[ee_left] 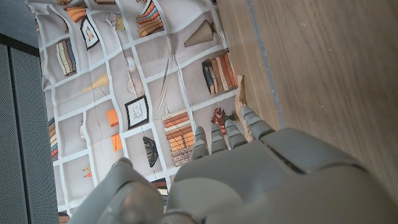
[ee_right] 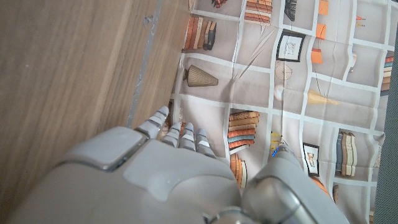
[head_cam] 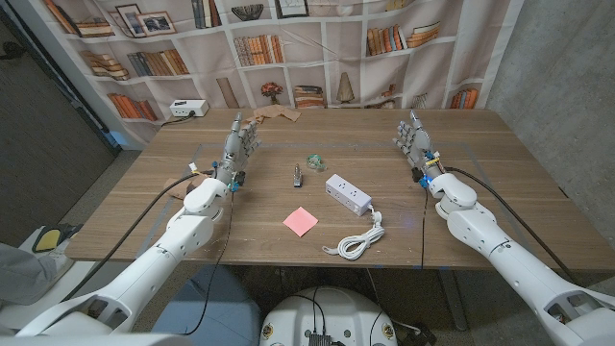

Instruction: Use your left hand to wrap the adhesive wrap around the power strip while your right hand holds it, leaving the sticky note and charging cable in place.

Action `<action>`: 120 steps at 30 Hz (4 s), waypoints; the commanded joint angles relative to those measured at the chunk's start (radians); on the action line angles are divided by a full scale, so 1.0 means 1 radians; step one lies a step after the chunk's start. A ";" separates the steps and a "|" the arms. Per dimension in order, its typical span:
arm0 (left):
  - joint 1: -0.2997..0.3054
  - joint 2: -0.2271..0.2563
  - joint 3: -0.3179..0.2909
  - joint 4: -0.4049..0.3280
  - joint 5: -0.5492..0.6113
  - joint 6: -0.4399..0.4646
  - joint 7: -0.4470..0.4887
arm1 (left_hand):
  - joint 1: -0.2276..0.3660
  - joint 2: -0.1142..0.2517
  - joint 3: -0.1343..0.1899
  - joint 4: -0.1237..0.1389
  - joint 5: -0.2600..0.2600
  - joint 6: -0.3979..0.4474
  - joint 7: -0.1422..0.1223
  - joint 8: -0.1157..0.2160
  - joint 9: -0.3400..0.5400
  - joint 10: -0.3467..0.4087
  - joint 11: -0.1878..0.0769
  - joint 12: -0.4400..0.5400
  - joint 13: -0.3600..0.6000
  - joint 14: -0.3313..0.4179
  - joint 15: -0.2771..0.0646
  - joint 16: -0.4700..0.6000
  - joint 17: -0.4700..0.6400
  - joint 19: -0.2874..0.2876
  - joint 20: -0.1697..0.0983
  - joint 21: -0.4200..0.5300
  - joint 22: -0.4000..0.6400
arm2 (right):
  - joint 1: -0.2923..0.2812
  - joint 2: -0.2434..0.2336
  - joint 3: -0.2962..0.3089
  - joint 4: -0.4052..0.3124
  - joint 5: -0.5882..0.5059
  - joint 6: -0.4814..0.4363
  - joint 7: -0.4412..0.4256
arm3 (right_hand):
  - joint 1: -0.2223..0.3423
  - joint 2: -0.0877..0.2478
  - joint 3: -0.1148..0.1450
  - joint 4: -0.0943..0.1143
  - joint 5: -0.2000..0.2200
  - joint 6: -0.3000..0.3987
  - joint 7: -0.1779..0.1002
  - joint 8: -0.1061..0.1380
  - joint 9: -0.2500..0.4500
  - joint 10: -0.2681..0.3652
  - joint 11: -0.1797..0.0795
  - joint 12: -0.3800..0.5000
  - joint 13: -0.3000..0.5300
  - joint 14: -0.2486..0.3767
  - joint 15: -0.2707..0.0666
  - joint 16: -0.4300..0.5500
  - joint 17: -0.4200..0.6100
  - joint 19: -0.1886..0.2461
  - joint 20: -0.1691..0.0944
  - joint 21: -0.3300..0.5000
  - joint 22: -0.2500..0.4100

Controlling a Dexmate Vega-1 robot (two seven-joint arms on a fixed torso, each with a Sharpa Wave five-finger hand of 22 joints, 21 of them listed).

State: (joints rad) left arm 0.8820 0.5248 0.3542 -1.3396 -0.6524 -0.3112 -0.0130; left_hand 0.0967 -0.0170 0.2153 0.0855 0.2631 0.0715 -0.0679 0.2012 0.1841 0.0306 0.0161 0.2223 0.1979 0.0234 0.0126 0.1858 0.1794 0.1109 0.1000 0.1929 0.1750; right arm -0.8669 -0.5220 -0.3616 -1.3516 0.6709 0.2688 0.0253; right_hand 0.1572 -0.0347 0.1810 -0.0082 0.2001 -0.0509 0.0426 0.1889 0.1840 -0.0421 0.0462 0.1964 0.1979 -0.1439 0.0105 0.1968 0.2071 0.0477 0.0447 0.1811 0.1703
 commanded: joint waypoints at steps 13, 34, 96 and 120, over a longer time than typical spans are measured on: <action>0.033 0.034 -0.010 -0.049 0.050 -0.046 0.022 | 0.011 0.002 0.003 -0.003 0.002 0.006 -0.005 0.002 0.002 0.013 0.002 0.003 0.003 0.001 0.003 0.003 0.004 0.004 -0.002 0.003 0.003 | -0.029 -0.037 -0.010 -0.101 -0.069 -0.024 -0.074 | 0.053 0.003 0.016 -0.034 0.001 -0.015 0.008 0.007 0.004 -0.008 0.010 0.004 0.004 -0.032 0.001 -0.005 0.000 -0.023 -0.004 0.001 0.000; 0.042 0.001 0.019 -0.077 0.114 -0.048 0.101 | 0.011 0.003 0.000 -0.005 0.000 0.007 -0.004 0.000 0.002 0.012 0.005 0.001 0.003 -0.003 0.006 0.002 0.004 0.002 -0.003 0.002 0.003 | -0.079 -0.095 0.007 -0.161 -0.113 -0.008 -0.093 | 0.101 0.003 0.029 -0.067 -0.004 -0.002 0.010 0.015 0.004 0.008 0.019 0.011 0.004 -0.030 0.000 0.001 -0.001 -0.025 -0.002 0.005 0.000; 0.085 0.002 -0.009 -0.086 0.108 -0.066 0.137 | 0.016 0.009 -0.005 -0.009 -0.005 0.029 -0.004 0.002 0.002 0.034 -0.002 0.006 0.003 0.014 0.001 0.007 0.004 0.010 -0.011 0.005 0.002 | -0.195 -0.237 0.028 -0.346 -0.406 -0.060 -0.261 | 0.276 0.000 0.080 -0.157 -0.014 0.017 0.035 0.022 0.004 0.031 0.050 0.015 0.004 -0.012 0.019 0.007 -0.004 -0.004 0.066 0.008 0.001; 0.073 -0.005 -0.002 -0.070 0.113 -0.068 0.133 | 0.018 0.012 -0.007 -0.011 -0.006 0.030 -0.004 0.000 0.002 0.037 -0.001 0.005 0.003 0.015 0.000 0.007 0.004 0.010 -0.011 0.004 0.002 | -0.219 -0.290 0.031 -0.408 -0.514 -0.123 -0.282 | 0.300 -0.004 0.084 -0.155 -0.017 0.027 0.042 0.021 0.004 0.029 0.058 0.012 0.003 -0.022 0.034 0.003 -0.004 -0.012 0.069 0.006 0.001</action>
State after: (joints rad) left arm 0.9617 0.5249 0.3466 -1.4172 -0.5435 -0.3784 0.1211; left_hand 0.1042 -0.0092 0.2067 0.0771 0.2584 0.0928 -0.0714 0.2012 0.1836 0.0626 0.0160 0.2222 0.1975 0.0288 0.0179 0.1858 0.1790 0.1161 0.0946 0.1928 0.1746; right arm -1.0713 -0.7797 -0.3350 -1.7227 0.2031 0.1825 -0.2500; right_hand 0.4407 -0.0398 0.2581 -0.1600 0.1845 -0.0267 0.0773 0.2071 0.1836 -0.0025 0.0960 0.2112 0.1977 -0.1585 0.0363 0.1967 0.2001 0.0433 0.1062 0.1888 0.1697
